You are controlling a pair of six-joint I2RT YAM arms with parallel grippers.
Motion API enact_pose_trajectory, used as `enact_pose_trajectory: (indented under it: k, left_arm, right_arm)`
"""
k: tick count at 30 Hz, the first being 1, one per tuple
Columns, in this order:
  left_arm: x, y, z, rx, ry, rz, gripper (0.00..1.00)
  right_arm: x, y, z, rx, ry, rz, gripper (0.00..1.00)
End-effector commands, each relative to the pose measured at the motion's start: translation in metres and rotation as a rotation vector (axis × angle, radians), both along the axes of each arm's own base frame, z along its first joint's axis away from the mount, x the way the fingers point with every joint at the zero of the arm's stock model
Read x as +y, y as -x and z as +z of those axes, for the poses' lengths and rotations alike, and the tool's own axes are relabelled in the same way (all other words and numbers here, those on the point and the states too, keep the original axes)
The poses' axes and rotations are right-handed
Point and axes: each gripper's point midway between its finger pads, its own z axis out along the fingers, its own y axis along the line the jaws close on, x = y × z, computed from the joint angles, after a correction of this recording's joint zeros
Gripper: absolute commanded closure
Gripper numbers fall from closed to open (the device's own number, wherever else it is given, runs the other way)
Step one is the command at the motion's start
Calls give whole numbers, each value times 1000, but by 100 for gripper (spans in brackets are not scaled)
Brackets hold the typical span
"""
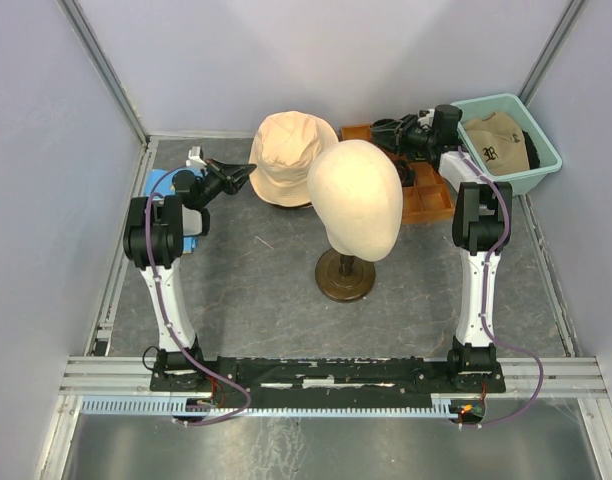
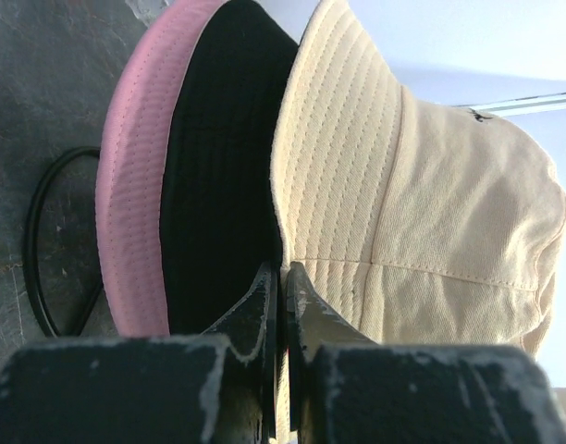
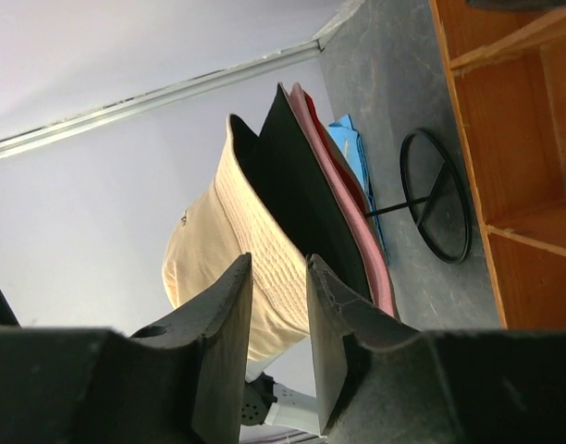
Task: Stack the hats
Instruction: Stack the hat on the hat.
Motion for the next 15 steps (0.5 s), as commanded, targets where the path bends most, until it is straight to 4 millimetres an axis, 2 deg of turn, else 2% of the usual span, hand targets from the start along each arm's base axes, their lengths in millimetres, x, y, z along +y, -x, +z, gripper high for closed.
enact_pose_trajectory:
  k: [1,8,12,15]
  left_arm:
    - [10,0,37,-159,-60,56,97]
    - [16,12,42,-182,-73,110,97]
    - [17,22,36,-175,-62,129,97]
    - [17,26,31,-168,-35,131,97]
  right_arm:
    - [17,21,46,-111,-25,80,62]
    - [29,30,52,-131,-89,129,58]
    - [39,40,40,-82,-73,170,57]
    - [55,47,32,-58,-51,212,57]
